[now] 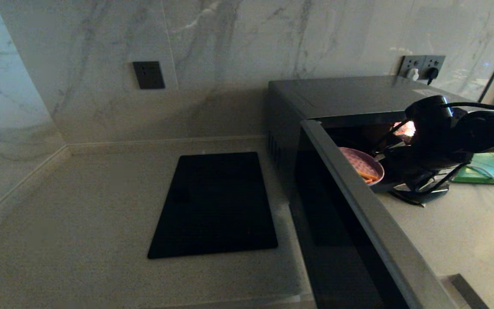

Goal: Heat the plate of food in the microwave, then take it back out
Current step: Put the plate in the microwave oven, then close the microwave oven

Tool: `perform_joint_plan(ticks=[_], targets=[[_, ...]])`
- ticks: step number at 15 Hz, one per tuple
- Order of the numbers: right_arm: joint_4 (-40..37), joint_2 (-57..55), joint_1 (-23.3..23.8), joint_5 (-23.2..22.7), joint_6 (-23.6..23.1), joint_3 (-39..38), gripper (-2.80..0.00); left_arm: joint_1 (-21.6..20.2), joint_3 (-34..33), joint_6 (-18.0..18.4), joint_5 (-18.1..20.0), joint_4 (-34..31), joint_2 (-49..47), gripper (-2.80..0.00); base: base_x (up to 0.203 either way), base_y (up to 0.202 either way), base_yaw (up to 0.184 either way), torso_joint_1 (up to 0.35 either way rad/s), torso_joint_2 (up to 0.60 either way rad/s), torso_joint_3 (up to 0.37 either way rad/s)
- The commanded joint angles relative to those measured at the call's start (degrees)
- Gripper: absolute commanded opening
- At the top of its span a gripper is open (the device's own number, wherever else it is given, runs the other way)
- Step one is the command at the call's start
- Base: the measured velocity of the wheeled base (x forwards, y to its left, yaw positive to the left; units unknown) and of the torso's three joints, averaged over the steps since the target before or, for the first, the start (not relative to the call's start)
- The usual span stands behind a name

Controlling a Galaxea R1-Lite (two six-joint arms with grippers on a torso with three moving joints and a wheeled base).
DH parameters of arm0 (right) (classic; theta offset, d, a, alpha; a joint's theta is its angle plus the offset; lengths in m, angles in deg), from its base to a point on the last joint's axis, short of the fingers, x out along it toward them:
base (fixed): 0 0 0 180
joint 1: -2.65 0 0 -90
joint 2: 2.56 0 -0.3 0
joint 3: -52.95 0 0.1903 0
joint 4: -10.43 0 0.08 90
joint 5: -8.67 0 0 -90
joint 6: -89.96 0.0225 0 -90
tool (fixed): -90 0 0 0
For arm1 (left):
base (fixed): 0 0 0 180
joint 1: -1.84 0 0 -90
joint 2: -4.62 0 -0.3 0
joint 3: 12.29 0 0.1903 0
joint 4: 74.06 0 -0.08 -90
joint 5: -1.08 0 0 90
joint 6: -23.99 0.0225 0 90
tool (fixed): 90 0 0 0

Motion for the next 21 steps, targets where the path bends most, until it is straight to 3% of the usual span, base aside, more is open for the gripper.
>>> perform_joint_plan(ticks=[1, 8, 9, 13, 17, 21], targets=[[-0.3, 2.3, 0.2, 0.5, 0.3, -1.4, 0.0, 0.0, 0.0, 0.0, 0.0, 0.0, 0.0, -2.8, 0.0, 0.0, 0.0, 0.0, 0.0, 0.0], [-0.3, 9.4, 0.2, 2.4, -1.1, -8.9, 0.0, 0.0, 0.0, 0.0, 0.0, 0.0, 0.0, -2.8, 0.0, 0.0, 0.0, 0.0, 0.0, 0.0], [-0.5, 11.0, 0.2, 3.3, -1.6, -9.9, -2.8, 0.0, 0.0, 0.0, 0.0, 0.0, 0.0, -2.8, 0.0, 0.0, 0.0, 0.0, 0.0, 0.0], [-2.7, 18.8, 0.3, 7.8, -6.5, -14.8, -2.8, 0.0, 0.0, 0.0, 0.0, 0.0, -0.1, -2.8, 0.0, 0.0, 0.0, 0.0, 0.0, 0.0], [-8.0, 29.7, 2.5, 12.1, -16.1, -16.7, -2.8, 0.0, 0.0, 0.0, 0.0, 0.0, 0.0, -2.8, 0.0, 0.0, 0.0, 0.0, 0.0, 0.0], [-23.5, 38.0, 1.4, 11.6, -26.3, -5.9, -2.8, 0.0, 0.0, 0.0, 0.0, 0.0, -0.1, -2.8, 0.0, 0.0, 0.0, 0.0, 0.0, 0.0]])
